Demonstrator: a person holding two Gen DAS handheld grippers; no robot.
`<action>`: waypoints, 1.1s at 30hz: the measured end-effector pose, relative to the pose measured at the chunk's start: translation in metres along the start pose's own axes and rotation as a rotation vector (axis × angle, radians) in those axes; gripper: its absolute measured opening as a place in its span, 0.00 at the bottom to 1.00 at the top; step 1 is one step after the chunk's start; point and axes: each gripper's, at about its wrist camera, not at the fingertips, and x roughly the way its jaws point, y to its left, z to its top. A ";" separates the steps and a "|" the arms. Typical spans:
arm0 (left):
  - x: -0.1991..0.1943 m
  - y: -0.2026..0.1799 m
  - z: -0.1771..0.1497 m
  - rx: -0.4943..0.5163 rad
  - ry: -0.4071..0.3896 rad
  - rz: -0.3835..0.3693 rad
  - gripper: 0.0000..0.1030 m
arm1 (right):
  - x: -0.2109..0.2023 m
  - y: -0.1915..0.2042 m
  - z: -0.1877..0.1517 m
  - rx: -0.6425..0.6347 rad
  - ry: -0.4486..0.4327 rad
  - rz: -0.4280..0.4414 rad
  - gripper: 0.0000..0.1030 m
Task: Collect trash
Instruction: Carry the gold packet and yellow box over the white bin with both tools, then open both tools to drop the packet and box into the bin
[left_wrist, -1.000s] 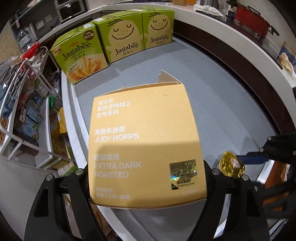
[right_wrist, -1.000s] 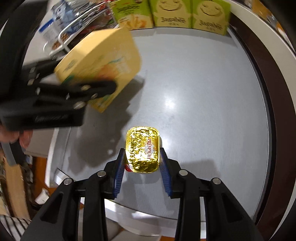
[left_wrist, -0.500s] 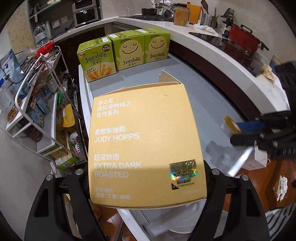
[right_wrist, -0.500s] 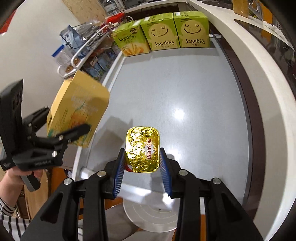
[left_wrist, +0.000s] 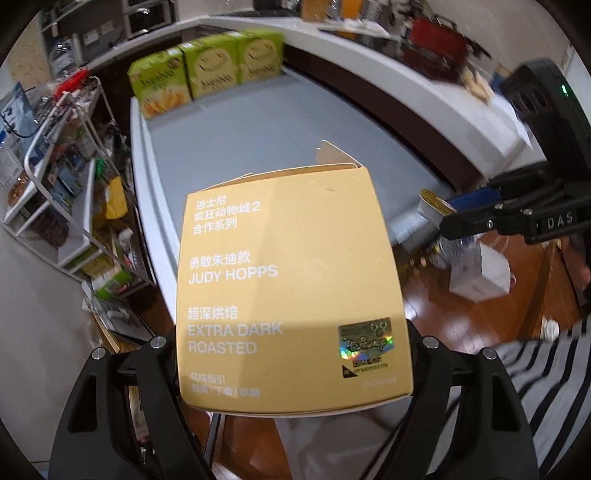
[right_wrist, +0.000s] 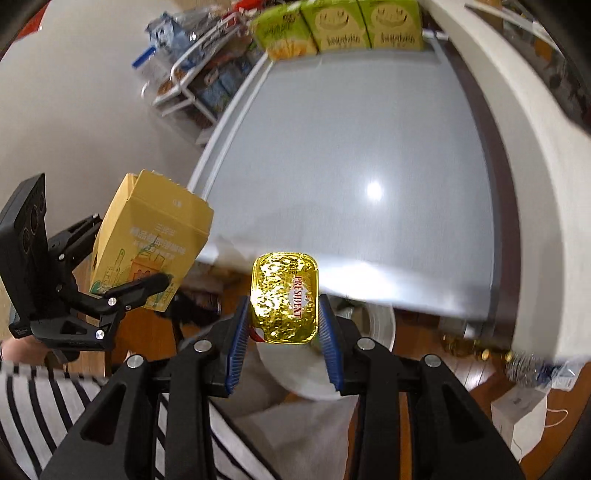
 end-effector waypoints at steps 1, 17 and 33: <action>0.004 -0.007 -0.007 0.016 0.020 -0.008 0.77 | 0.002 0.000 -0.006 0.000 0.013 0.000 0.34; 0.100 -0.033 -0.059 0.065 0.216 0.011 0.77 | 0.105 -0.012 -0.047 0.005 0.172 -0.110 0.34; 0.139 -0.034 -0.062 0.071 0.280 0.014 0.85 | 0.136 -0.027 -0.039 0.033 0.193 -0.167 0.58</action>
